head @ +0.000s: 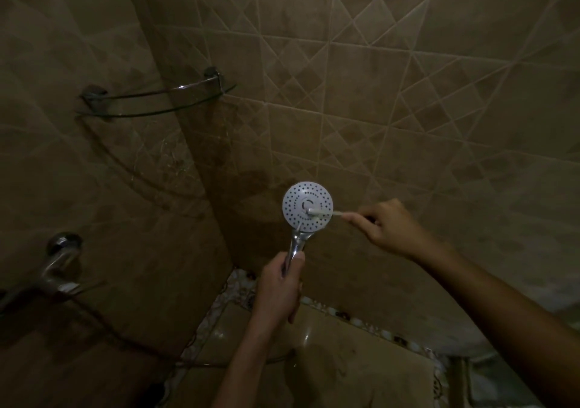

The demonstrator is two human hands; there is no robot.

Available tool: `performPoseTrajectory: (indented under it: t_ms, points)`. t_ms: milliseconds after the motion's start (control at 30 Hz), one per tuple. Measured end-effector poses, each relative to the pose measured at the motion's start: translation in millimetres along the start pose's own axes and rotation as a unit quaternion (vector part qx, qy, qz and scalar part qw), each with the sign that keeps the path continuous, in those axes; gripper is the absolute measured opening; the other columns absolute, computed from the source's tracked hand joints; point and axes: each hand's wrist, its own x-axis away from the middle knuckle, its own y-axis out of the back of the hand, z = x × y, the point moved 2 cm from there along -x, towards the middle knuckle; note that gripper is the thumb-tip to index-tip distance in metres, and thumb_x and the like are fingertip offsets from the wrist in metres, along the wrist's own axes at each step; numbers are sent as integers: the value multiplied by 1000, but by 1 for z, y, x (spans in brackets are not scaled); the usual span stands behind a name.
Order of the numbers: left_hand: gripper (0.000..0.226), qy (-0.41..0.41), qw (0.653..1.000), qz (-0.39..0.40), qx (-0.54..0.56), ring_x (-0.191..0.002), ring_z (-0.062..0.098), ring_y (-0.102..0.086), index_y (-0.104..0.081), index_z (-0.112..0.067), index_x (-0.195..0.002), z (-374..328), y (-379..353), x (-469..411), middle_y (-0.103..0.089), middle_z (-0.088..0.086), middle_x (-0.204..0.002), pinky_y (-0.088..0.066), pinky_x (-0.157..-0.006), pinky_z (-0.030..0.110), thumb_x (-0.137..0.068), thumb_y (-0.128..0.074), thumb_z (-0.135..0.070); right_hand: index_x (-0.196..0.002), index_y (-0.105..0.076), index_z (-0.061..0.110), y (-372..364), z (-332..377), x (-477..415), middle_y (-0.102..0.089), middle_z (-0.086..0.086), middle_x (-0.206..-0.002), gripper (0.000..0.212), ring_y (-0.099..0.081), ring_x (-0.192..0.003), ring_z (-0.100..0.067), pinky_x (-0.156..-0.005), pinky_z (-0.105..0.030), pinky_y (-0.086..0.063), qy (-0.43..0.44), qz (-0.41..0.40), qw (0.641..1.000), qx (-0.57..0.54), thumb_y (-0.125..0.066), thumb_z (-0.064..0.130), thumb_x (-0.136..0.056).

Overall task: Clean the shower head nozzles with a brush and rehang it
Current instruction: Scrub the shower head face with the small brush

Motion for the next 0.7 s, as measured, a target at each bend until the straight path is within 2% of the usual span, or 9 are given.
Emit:
performPoseTrajectory:
  t_ms: [100, 267, 333, 400, 467, 533, 600, 633, 700]
  points:
    - [33, 22, 1000, 11, 19, -36, 6, -40, -48, -18, -71, 2, 3, 1, -46, 0, -53, -30, -35, 18, -102, -52, -31, -76, -76, 16, 7, -5, -8, -59, 2, -50, 46, -51, -42, -11, -45, -32, -43, -63, -89, 994, 4, -51, 47, -99]
    - [32, 21, 1000, 16, 9, -40, 7, -42, -51, -18, -73, 0, 3, 1, -49, -3, -53, -34, -38, 22, -101, -52, -33, -65, -61, 30, -3, 9, 6, -53, 6, -49, 40, -52, -44, -17, -41, -27, -40, 55, 78, 995, -7, -51, 51, -98]
    - [32, 29, 999, 23, 24, -37, 9, -40, -51, -18, -73, 0, 2, 1, -48, -3, -52, -32, -35, 22, -102, -52, -34, -65, -62, 31, -1, 5, 1, -52, 8, -48, 41, -50, -42, -13, -41, -22, -35, 25, 24, 999, 10, -49, 52, -98]
    - [32, 40, 998, 28, 43, -34, 11, -39, -50, -18, -74, 1, 3, 1, -47, 0, -53, -30, -33, 20, -102, -51, -34, -72, -73, 24, 6, -1, -5, -57, 7, -50, 41, -51, -42, -9, -43, -18, -33, -30, -70, 997, 30, -52, 46, -99]
    - [31, 42, 998, 33, 45, -34, 10, -39, -52, -17, -77, 2, 6, 0, -47, 0, -55, -30, -34, 20, -102, -51, -35, -78, -78, 17, 9, -4, -6, -62, 4, -53, 40, -53, -45, -10, -44, -16, -31, -31, -115, 992, 34, -55, 41, -100]
    - [31, 39, 998, 38, 38, -35, 9, -40, -53, -17, -79, 1, 6, 0, -48, 1, -56, -31, -34, 21, -101, -51, -37, -72, -73, 16, 9, 0, 1, -58, 6, -51, 43, -53, -44, -14, -42, -15, -32, 10, -50, 999, -18, -53, 44, -99]
    - [31, 36, 998, 36, 43, -34, 10, -40, -53, -15, -79, 0, 5, 0, -48, 4, -57, -31, -33, 21, -102, -51, -36, -69, -68, 18, 0, 5, 9, -55, 5, -49, 42, -52, -43, -17, -40, -22, -37, 61, 36, 997, -30, -54, 45, -99]
    - [31, 34, 998, 37, 47, -32, 11, -39, -52, -14, -79, 0, 4, 0, -48, 5, -57, -30, -32, 20, -102, -50, -35, -68, -67, 19, -2, 5, 11, -55, 5, -49, 42, -51, -42, -17, -40, -25, -38, 75, 47, 996, -17, -54, 45, -99]
    - [32, 32, 997, 43, 47, -31, 13, -38, -51, -13, -79, -1, 2, 0, -48, 6, -57, -29, -32, 19, -102, -50, -34, -69, -68, 25, 0, 0, 7, -54, 9, -49, 41, -50, -41, -12, -40, -25, -38, 38, 6, 999, 1, -52, 49, -98]
